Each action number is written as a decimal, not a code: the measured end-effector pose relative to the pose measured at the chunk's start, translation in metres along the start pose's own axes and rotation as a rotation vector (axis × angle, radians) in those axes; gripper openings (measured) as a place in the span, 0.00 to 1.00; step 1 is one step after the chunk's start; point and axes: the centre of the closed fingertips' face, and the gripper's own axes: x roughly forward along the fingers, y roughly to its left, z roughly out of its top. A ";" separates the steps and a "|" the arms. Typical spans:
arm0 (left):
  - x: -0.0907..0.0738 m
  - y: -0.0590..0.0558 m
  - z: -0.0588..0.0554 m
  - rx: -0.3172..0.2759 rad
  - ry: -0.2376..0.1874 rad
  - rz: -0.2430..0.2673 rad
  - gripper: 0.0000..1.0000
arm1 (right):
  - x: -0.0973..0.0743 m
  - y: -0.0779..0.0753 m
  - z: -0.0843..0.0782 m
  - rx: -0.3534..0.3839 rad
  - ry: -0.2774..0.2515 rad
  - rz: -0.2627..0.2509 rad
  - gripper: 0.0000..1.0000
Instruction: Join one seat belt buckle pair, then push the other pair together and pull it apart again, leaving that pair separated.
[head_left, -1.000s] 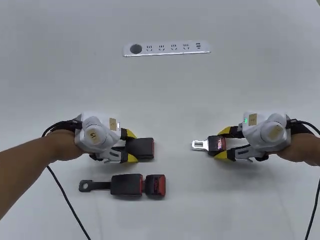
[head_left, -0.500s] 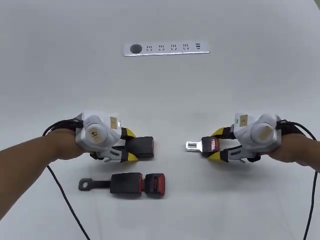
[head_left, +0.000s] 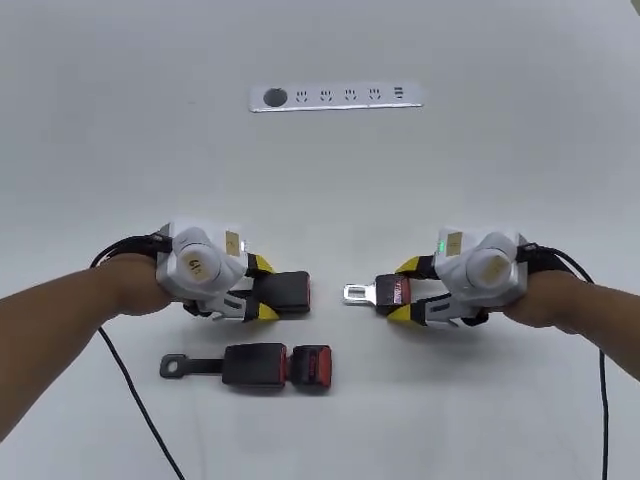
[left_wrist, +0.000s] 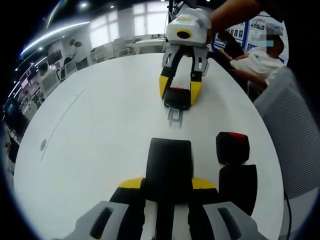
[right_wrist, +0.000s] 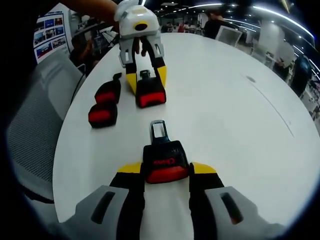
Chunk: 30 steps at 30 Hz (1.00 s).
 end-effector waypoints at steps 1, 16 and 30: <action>0.000 0.000 0.000 0.003 0.002 0.000 0.33 | 0.001 0.001 0.000 0.002 0.000 0.001 0.33; -0.001 -0.001 -0.001 0.007 0.009 -0.006 0.33 | 0.024 0.011 0.019 -0.025 -0.016 0.020 0.33; -0.002 0.000 -0.002 0.016 0.023 -0.017 0.33 | 0.040 0.017 0.036 -0.045 -0.041 0.040 0.33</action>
